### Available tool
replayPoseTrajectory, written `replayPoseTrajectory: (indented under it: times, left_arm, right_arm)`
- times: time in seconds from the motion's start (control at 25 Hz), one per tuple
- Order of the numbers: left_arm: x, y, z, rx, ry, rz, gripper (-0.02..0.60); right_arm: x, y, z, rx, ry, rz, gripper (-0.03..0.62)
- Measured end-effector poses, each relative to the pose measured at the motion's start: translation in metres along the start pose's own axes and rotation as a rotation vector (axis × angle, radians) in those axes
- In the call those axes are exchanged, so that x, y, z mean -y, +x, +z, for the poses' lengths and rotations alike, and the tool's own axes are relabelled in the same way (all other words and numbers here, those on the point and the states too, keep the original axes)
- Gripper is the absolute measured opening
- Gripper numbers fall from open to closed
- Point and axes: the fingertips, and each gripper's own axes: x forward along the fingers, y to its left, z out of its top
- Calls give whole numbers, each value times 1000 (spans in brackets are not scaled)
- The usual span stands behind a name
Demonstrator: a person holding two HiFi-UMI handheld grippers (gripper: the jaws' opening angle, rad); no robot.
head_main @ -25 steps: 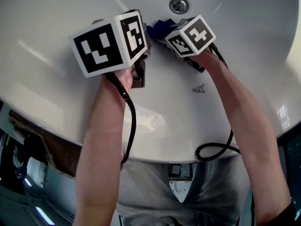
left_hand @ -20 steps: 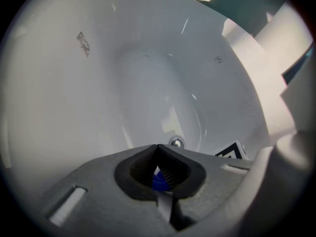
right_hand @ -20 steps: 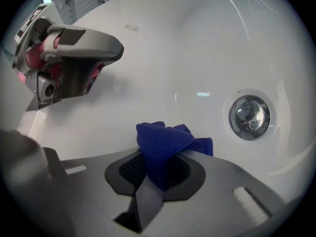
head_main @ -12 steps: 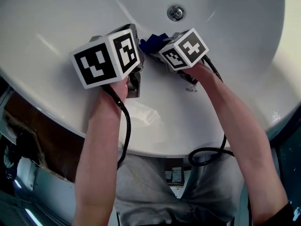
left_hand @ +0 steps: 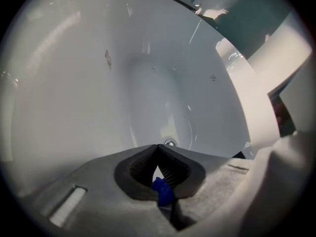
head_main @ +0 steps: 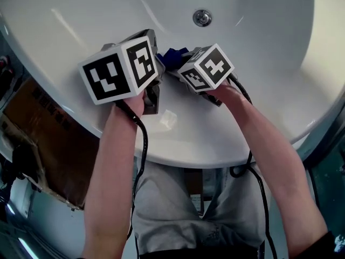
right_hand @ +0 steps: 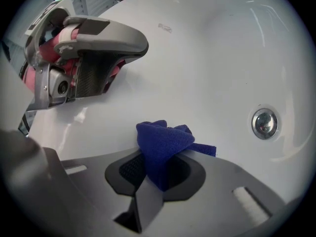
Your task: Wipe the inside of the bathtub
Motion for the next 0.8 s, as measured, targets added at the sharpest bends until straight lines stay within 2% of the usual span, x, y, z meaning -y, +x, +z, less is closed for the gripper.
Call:
replayPoseTrajectory:
  times: [0.2,0.48,0.64,0.8]
  left_arm:
    - [9,-23,4,29,-17,-12,3]
    - [16,-55,-2,58,-63,-24,3]
    - [17,-75,6,91,-97,-9,3]
    - [17,-92,11,95,-76,2,3]
  right_arm:
    - [-24,-12,-8,-23,-17,22,69]
    - [-62,-23,-8,4,-18,35,69]
    - [-87,-34,-7,11,-76,43,69]
    - [-105,-45,-10,-8,-96,49,69]
